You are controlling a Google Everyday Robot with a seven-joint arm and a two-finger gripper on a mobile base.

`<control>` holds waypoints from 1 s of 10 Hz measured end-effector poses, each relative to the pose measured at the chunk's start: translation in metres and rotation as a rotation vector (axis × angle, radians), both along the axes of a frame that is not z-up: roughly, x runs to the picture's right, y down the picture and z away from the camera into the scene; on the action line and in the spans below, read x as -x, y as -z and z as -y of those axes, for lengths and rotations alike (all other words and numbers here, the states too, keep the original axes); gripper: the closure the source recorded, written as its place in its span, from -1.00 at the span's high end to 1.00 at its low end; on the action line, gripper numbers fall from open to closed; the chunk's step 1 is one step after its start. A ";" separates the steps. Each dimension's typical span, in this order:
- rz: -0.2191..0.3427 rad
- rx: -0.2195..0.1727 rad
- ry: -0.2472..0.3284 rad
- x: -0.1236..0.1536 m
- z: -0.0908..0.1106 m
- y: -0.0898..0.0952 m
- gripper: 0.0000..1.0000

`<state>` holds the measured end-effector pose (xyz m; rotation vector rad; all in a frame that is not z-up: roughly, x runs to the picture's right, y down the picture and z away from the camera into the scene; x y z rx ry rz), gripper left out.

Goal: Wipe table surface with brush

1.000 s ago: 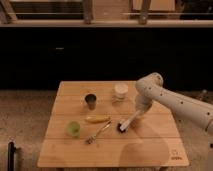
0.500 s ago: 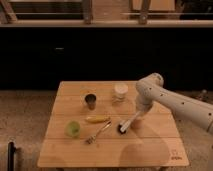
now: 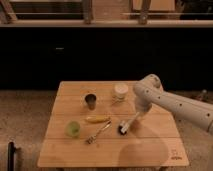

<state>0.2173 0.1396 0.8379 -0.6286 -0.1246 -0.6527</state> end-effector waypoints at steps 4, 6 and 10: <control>0.001 0.013 0.009 0.000 -0.007 0.001 -0.92; -0.020 0.026 0.001 -0.013 -0.012 0.002 -0.92; -0.118 0.017 -0.037 -0.063 -0.011 0.001 -0.92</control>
